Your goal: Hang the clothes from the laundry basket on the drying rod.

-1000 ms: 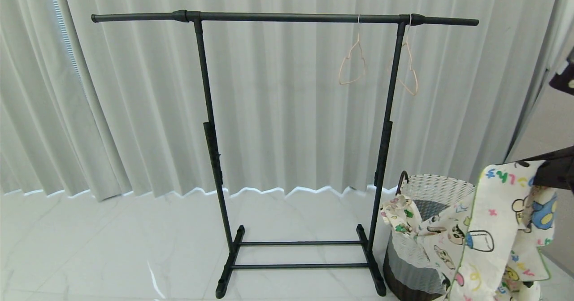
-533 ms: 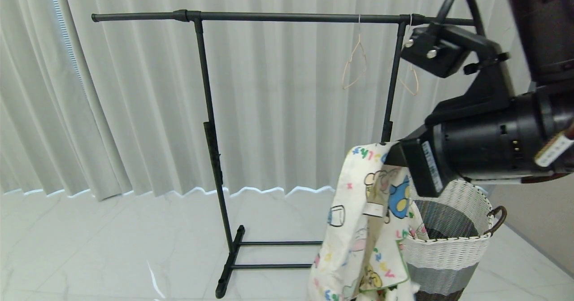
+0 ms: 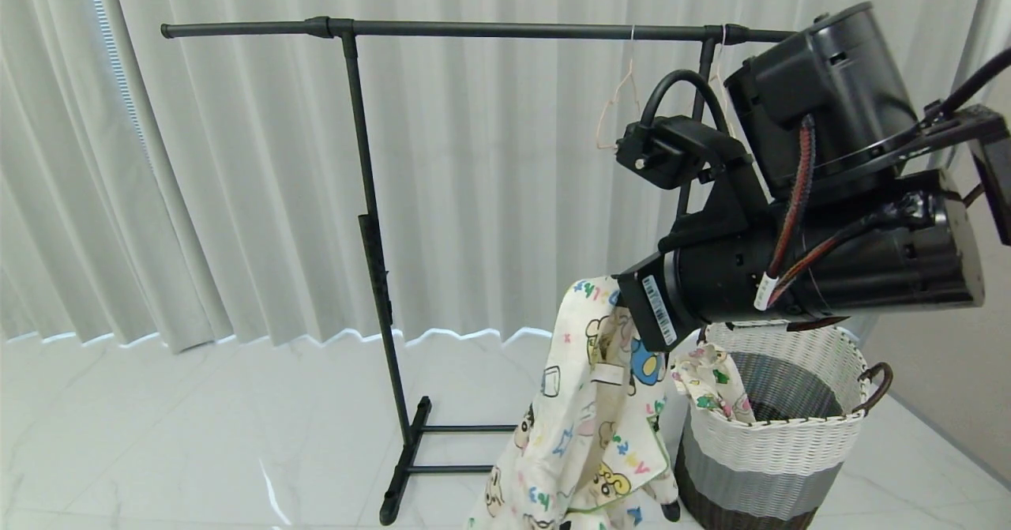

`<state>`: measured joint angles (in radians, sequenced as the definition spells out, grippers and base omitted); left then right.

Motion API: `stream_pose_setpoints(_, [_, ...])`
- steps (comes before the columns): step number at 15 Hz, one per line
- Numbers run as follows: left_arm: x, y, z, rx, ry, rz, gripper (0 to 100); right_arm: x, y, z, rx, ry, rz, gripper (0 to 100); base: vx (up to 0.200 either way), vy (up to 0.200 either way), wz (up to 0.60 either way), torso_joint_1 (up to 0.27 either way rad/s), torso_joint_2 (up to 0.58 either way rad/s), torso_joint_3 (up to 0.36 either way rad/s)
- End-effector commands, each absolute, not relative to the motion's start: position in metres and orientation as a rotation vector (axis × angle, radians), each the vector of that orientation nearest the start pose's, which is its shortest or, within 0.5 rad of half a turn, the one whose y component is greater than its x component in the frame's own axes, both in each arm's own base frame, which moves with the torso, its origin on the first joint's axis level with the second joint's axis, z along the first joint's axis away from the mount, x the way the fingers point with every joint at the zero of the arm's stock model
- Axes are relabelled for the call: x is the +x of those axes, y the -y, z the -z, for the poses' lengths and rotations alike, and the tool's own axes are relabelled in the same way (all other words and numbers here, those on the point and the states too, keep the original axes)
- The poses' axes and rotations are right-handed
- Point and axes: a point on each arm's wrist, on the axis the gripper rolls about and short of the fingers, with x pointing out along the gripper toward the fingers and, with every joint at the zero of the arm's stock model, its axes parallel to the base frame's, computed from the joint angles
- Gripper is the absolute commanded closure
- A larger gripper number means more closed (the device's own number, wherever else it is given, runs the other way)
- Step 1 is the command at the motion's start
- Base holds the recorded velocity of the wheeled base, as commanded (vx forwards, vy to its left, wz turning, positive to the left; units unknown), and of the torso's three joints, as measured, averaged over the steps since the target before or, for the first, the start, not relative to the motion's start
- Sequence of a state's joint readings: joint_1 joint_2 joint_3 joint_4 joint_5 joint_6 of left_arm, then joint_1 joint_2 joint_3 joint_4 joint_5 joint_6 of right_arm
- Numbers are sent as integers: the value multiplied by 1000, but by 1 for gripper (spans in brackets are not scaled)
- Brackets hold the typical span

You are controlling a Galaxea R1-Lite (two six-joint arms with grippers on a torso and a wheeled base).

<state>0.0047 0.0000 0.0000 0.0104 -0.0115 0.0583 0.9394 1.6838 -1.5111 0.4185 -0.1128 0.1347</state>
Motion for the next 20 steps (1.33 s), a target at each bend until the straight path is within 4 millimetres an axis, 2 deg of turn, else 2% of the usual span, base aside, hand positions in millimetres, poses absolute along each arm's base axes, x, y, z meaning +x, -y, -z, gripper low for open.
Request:
stream_pose_setpoints(1, [-23, 1, -75, 61, -9, 22, 0, 183, -242, -285, -183, -577, -745, 100, 0, 0, 0, 0, 0, 0])
stream_pose_setpoints(2, [-24, 2, -79, 82, 9, 81, 0, 183, -241, -284, -188, -577, -729, 100, 0, 0, 0, 0, 0, 0])
stream_pose_setpoints(3, [-27, 3, -99, 84, 52, 145, 0, 183, -242, -284, -191, -576, -730, 100, 0, 0, 0, 0, 0, 0])
stream_pose_setpoints(4, [-18, 3, -149, 70, 43, 221, 0, 183, -242, -284, -190, -574, -730, 100, 0, 0, 0, 0, 0, 0])
stream_pose_setpoints(5, [-3, 4, -185, 66, 45, 244, 0, 183, -242, -284, -189, -571, -729, 100, 0, 0, 0, 0, 0, 0])
stream_pose_setpoints(6, [17, 6, -213, 75, 20, 280, 0, 184, -243, -285, -178, -554, -732, 100, 0, 0, 0, 0, 0, 0])
stream_pose_setpoints(7, [29, 8, -223, 91, -1, 309, 0, 184, -243, -287, -169, -541, -734, 100, 0, 0, 0, 0, 0, 0])
stream_pose_setpoints(8, [53, 14, -232, 134, -59, 387, 0, 187, -244, -290, -153, -511, -735, 100, 0, 0, 0, 0, 0, 0])
stream_pose_setpoints(10, [78, 26, -240, 142, -114, 480, 0, 189, -245, -292, -136, -484, -734, 100, 0, 0, 0, 0, 0, 0])
stream_pose_setpoints(11, [99, 40, -242, 148, -141, 552, 0, 190, -247, -294, -124, -461, -738, 100, 0, 0, 0, 0, 0, 0])
stream_pose_setpoints(13, [122, 67, -243, 164, -158, 651, 0, 191, -251, -296, -129, -417, -753, 100, 0, 0, 0, 0, 0, 0])
stream_pose_setpoints(15, [128, 95, -236, 184, -203, 694, 0, 191, -253, -297, -149, -385, -765, 100, 0, 0, 0, 0, 0, 0])
stream_pose_setpoints(18, [123, 163, -216, 102, -311, 711, 0, 190, -255, -301, -161, -348, -782, 100, 0, 0, 0, 0, 0, 0])
stream_pose_setpoints(20, [126, 187, -198, 111, -361, 641, 0, 184, -258, -303, -160, -339, -801, 100, 0, 0, 0, 0, 0, 0])
